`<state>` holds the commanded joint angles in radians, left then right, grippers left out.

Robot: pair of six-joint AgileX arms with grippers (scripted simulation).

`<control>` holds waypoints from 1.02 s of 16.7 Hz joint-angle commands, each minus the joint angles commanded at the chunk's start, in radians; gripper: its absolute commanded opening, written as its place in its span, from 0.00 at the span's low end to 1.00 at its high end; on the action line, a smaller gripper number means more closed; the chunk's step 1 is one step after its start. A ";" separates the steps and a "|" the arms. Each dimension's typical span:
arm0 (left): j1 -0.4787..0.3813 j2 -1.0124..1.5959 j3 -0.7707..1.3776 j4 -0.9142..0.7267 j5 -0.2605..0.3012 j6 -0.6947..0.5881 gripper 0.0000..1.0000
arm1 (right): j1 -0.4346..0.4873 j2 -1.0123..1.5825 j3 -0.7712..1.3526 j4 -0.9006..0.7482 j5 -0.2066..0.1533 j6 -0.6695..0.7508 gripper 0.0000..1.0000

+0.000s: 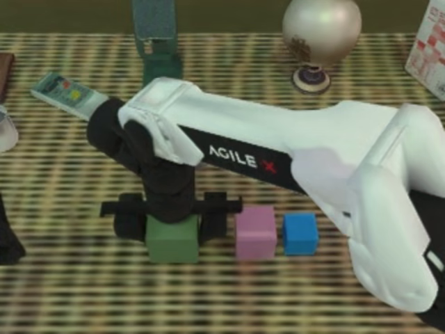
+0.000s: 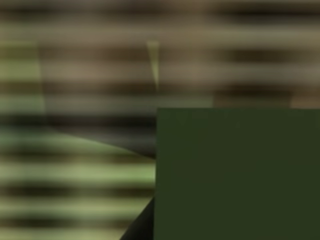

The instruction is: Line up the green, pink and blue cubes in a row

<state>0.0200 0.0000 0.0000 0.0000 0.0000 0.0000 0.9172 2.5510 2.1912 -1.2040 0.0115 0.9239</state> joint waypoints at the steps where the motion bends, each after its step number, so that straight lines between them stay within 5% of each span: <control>1: 0.000 0.000 0.000 0.000 0.000 0.000 1.00 | 0.000 0.000 0.000 0.000 0.000 0.000 0.30; 10: 0.000 0.000 0.000 0.000 0.000 0.000 1.00 | 0.000 0.000 0.000 0.000 0.000 0.000 0.98; 17: 0.000 0.000 0.000 0.000 0.000 0.000 1.00 | 0.000 0.000 0.000 0.000 0.000 0.000 1.00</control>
<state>0.0200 0.0000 0.0000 0.0000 0.0000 0.0000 0.9172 2.5510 2.1912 -1.2040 0.0115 0.9239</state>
